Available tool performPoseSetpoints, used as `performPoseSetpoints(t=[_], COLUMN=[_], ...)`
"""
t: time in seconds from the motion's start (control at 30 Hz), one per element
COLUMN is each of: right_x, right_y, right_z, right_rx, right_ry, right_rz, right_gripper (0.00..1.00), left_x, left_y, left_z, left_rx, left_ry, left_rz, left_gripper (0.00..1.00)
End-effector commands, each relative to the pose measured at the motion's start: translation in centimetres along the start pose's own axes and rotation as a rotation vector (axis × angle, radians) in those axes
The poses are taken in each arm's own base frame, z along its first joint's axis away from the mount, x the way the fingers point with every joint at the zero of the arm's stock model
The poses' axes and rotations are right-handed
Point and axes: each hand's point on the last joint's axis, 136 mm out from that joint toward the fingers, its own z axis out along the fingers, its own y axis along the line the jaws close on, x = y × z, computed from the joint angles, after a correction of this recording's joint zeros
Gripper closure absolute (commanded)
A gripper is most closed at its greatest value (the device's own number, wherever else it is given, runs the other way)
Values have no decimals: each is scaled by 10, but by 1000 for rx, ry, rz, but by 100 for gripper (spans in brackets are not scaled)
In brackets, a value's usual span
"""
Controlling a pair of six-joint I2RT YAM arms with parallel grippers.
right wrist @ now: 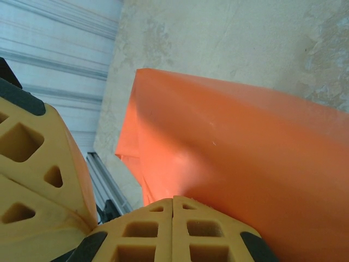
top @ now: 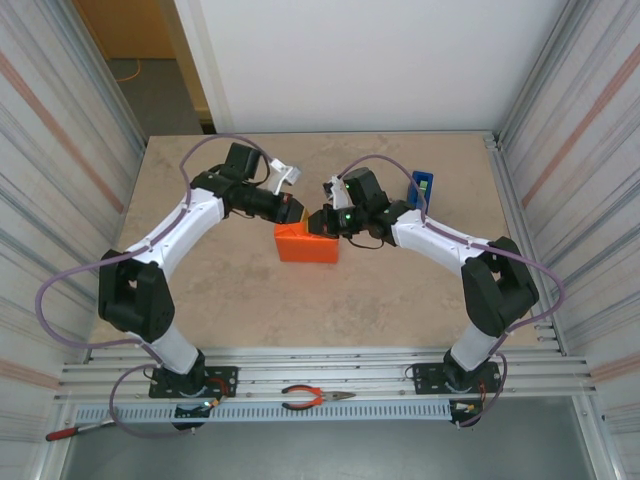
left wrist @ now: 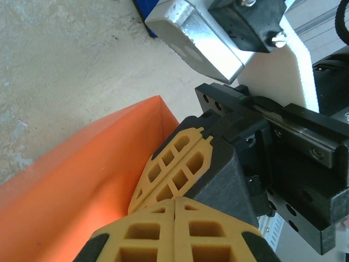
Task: Wrap the gift box in paper
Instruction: Fold the wrapping paper for the gift box.
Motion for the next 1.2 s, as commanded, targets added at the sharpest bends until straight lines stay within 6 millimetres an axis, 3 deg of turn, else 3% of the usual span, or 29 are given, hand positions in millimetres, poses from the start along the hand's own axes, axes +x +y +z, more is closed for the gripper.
performPoseSetpoints(t=[0.0,0.4,0.8,0.97,1.17], right_x=[29,30,24,-3,-62], right_y=[-39,-40,-34,-10,31], right_z=[7,7,5,-7,-60], right_rx=[119,124,104,39,-87], right_ry=[77,82,73,19,-147], right_rz=[87,92,98,90,69], right_gripper=[100,100,100,100,100], left_x=[19,30,36,41,47], left_y=[12,34,36,41,45], left_z=[3,6,7,9,10], left_rx=[-54,-77,-82,-98,-117], left_ry=[41,30,38,49,61], left_rz=[-22,-81,-76,-79,-81], left_gripper=[100,100,100,100,100])
